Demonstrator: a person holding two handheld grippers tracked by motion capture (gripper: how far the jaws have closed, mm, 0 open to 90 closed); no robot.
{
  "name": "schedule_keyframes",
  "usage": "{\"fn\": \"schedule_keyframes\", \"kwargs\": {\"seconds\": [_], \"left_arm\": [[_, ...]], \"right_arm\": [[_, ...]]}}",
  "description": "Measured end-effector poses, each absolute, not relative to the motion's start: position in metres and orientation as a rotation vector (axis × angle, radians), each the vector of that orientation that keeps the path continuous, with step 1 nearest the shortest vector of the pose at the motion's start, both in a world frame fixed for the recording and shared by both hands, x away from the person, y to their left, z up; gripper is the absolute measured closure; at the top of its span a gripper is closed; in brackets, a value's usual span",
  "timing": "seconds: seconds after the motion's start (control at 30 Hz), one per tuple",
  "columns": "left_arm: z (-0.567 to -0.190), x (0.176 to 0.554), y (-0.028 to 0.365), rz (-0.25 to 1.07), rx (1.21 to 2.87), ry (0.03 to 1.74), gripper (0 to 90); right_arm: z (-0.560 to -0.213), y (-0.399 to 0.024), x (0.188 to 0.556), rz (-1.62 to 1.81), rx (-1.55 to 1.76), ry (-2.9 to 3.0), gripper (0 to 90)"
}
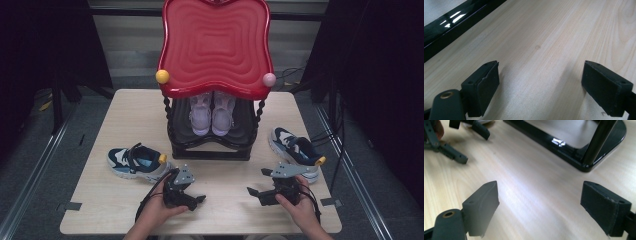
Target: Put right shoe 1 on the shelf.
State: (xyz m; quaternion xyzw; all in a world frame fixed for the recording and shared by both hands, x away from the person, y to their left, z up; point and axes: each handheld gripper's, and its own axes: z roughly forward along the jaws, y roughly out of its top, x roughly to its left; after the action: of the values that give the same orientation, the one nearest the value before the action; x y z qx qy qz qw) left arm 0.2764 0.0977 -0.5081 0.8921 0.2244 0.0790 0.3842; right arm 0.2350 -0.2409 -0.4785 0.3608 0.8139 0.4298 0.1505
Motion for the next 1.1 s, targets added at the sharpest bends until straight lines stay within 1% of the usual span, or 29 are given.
{"fn": "schedule_keyframes", "kwargs": {"seconds": [0.73, 1.1], "left_arm": [[-0.508, 0.277, 0.098, 0.196, 2.271, 0.570, 14.2], [-0.508, 0.277, 0.097, 0.196, 2.265, 0.565, 14.2]], "right_arm": [[-0.506, -0.270, 0.221, 1.155, 1.037, 2.455, 14.4], [-0.510, -0.266, 0.219, 1.080, 0.978, 2.480, 13.4]]}}
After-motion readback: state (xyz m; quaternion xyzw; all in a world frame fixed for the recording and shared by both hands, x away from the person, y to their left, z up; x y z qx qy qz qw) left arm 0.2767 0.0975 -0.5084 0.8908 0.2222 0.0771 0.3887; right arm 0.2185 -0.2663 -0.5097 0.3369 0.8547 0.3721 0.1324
